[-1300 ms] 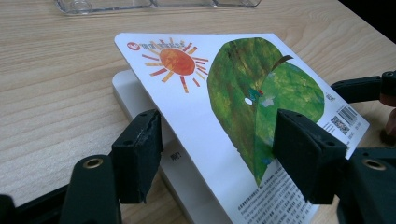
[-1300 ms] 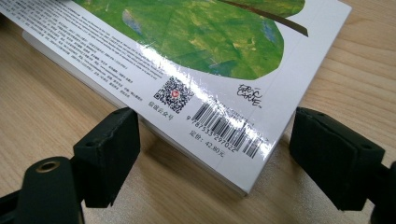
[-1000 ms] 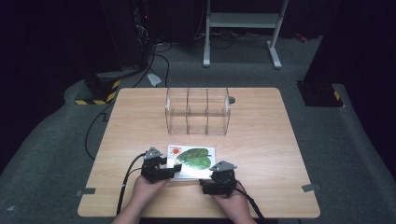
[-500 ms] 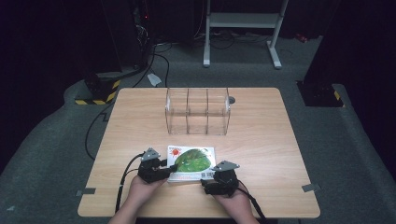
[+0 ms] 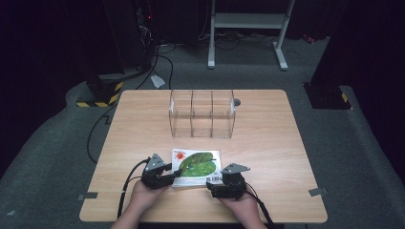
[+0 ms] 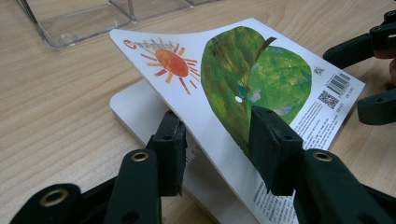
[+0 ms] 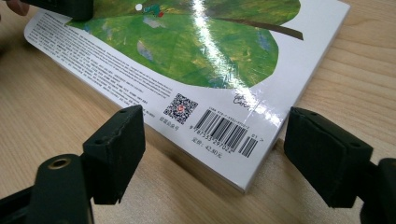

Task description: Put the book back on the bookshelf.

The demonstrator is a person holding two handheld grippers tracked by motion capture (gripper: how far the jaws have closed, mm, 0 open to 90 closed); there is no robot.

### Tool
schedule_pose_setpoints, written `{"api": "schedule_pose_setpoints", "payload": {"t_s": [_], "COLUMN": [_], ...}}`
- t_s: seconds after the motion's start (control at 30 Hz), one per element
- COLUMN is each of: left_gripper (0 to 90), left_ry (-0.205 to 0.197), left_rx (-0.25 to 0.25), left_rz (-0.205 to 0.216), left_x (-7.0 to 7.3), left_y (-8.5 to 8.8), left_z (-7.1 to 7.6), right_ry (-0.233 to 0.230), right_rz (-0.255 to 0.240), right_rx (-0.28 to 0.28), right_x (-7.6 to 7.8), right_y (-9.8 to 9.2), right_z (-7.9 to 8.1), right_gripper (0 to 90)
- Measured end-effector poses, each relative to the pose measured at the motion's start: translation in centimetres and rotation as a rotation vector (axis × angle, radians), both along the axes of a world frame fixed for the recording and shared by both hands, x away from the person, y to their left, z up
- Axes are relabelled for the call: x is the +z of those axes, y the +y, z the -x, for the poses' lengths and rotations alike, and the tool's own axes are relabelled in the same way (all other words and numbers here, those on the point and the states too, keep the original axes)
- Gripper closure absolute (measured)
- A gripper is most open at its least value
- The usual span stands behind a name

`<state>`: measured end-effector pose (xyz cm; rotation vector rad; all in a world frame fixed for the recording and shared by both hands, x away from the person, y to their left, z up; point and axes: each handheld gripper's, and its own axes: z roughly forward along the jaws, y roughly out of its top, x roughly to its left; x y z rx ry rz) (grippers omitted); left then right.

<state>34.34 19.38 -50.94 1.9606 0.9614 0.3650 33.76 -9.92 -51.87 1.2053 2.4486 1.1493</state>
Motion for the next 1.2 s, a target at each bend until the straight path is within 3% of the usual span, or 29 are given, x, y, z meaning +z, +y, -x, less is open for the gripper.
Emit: {"api": "schedule_pose_setpoints", "payload": {"t_s": [0.23,0.43,0.87,1.2], "left_gripper": [57.6,60.4,64.2,64.9], "left_ry": [-0.055,-0.078,-0.148,-0.193], "left_rx": [-0.006,-0.021,-0.064,-0.083], "left_rz": [0.000,0.035,0.011,0.009], "left_x": [0.2,0.4,0.8,1.1], "left_y": [-0.1,0.0,-0.3,-0.3], "left_z": [0.5,0.8,1.3,1.7], "right_ry": [-0.007,0.009,-0.010,-0.013], "right_rz": [-0.039,-0.083,-0.107,-0.159], "right_rx": [-0.021,-0.031,-0.053,-0.085], "right_x": [0.2,0.3,0.3,0.5], "right_y": [-0.4,-1.0,-1.3,-1.8], "right_z": [-0.1,-0.3,-0.5,-0.7], "right_gripper": [22.6,26.2,28.5,27.4]}}
